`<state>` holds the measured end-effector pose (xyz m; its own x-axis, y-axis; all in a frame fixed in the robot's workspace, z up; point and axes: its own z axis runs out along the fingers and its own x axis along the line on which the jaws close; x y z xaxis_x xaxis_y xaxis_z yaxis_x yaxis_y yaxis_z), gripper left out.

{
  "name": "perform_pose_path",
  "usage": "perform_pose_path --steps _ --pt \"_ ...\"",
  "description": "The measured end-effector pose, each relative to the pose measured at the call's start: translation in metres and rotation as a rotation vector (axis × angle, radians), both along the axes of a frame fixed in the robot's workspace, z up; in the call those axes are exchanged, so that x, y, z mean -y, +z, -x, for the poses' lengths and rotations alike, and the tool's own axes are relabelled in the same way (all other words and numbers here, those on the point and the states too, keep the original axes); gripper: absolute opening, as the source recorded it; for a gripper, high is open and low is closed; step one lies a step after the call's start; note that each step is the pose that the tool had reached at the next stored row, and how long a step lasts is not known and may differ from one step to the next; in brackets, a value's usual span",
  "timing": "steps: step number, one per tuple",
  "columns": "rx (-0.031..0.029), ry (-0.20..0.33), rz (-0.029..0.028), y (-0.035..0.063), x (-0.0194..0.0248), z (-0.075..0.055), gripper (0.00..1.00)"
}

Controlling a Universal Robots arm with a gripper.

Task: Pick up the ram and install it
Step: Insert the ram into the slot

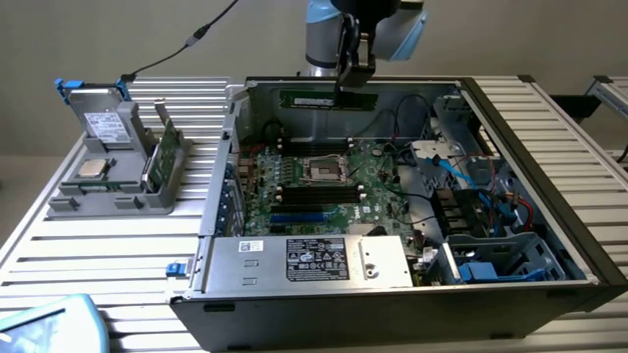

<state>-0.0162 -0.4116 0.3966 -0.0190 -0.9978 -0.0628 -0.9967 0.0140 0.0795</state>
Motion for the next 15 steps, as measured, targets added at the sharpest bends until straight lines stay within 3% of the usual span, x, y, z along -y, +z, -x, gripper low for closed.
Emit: perform_pose_path --steps 4,7,15 --pt "0.0006 0.001 0.0001 -0.0073 0.0000 0.004 0.14" --pt "0.0066 0.006 0.0002 -0.0115 -0.0007 0.004 0.14" --pt "0.0096 0.091 -0.0003 -0.0258 -0.0029 0.004 0.14"
